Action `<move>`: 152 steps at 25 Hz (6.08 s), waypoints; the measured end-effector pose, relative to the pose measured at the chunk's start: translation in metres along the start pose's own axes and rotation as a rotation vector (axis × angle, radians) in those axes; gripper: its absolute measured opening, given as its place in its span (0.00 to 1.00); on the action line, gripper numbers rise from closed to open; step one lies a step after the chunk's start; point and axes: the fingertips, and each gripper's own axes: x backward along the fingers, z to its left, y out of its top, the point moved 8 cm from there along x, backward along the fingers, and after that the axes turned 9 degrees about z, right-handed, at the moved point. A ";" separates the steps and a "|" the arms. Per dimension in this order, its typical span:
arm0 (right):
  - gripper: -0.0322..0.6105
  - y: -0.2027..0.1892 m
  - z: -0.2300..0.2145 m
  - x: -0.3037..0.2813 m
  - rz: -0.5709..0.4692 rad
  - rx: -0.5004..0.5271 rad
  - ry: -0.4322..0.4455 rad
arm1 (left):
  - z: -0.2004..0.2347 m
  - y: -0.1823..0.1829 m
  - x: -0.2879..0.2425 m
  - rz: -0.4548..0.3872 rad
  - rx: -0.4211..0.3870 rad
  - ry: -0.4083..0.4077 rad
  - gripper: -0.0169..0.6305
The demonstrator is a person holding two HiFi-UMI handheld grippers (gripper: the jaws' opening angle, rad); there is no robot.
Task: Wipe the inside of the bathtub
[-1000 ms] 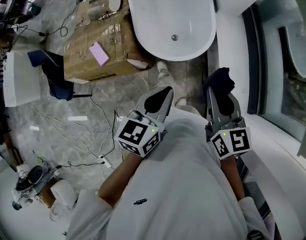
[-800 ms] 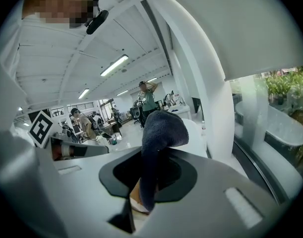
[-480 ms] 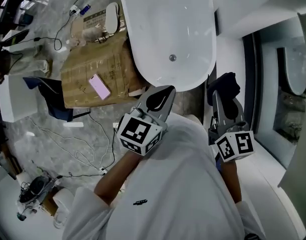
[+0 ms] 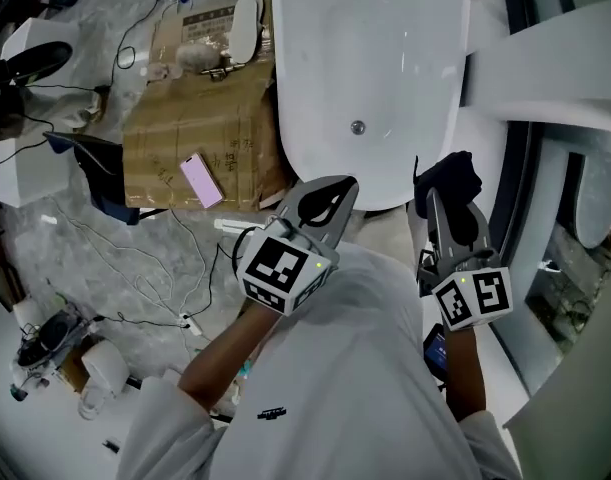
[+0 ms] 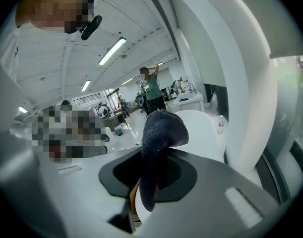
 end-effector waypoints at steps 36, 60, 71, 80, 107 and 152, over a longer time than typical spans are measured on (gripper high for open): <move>0.13 -0.053 -0.088 -0.276 0.290 -0.087 0.282 | 0.163 -0.049 -0.132 0.137 0.250 0.303 0.02; 0.13 -0.182 -0.125 -0.427 0.357 -0.164 0.270 | 0.273 -0.147 -0.216 0.180 0.365 0.381 0.02; 0.13 -0.241 -0.143 -0.500 0.363 -0.198 0.329 | 0.297 -0.186 -0.261 0.179 0.475 0.378 0.02; 0.12 -0.287 -0.156 -0.548 0.409 -0.232 0.444 | 0.312 -0.213 -0.288 0.208 0.499 0.372 0.02; 0.12 -0.391 -0.215 -0.698 0.506 -0.405 0.465 | 0.357 -0.282 -0.365 0.269 0.502 0.347 0.02; 0.12 -0.474 -0.193 -0.785 0.741 -0.399 0.435 | 0.369 -0.315 -0.380 0.219 0.630 0.367 0.02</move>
